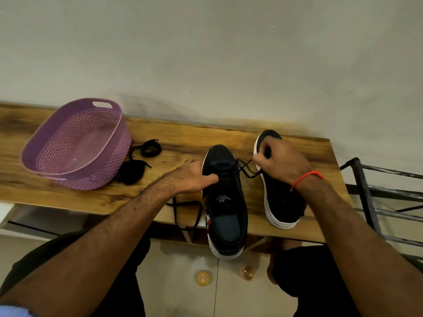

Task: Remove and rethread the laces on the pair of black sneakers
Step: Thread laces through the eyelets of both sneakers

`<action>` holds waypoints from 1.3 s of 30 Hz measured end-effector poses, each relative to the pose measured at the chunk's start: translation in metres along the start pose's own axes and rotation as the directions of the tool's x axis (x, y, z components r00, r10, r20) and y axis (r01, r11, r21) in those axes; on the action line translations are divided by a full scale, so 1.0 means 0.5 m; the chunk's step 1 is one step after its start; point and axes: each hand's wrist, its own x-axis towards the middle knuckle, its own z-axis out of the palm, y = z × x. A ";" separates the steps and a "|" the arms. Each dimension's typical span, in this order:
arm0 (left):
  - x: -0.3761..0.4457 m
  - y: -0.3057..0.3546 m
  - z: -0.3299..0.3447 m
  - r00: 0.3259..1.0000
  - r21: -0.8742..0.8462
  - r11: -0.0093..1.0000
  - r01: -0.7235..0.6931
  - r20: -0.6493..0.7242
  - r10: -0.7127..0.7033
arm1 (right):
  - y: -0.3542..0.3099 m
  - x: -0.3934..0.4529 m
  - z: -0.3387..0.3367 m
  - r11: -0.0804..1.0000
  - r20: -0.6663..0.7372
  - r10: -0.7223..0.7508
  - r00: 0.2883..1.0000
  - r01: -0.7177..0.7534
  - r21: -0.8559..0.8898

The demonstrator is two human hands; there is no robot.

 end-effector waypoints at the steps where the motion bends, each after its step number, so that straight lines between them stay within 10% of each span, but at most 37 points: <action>1: 0.001 -0.001 0.001 1.000 0.000 1.000 0.004 0.001 -0.004 | 0.004 0.001 -0.014 1.000 -0.075 0.016 0.997 -0.014 0.021; 11: 0.001 -0.017 0.011 0.983 -0.033 0.999 0.030 -0.182 -0.036 | -0.026 0.010 0.004 0.967 -0.034 -0.029 0.999 0.036 0.250; 16: -0.030 -0.017 0.025 0.977 -0.237 0.971 0.013 -0.206 -0.063 | -0.045 0.016 0.007 0.823 -0.239 0.015 0.971 0.124 0.554; 19: -0.051 -0.022 0.044 0.969 -0.486 0.874 0.022 -0.204 -0.138 | -0.059 0.009 0.016 0.712 -0.128 0.042 0.991 0.060 0.699; 26: -0.063 -0.021 0.054 0.965 -0.761 0.643 0.088 -0.095 -0.243 | -0.063 -0.014 0.092 0.906 0.155 -0.107 0.982 0.032 0.421; 39: -0.030 -0.030 0.027 0.981 -0.474 0.880 0.007 -0.168 -0.098 | -0.047 0.005 0.090 0.850 0.097 0.021 0.995 -0.069 0.522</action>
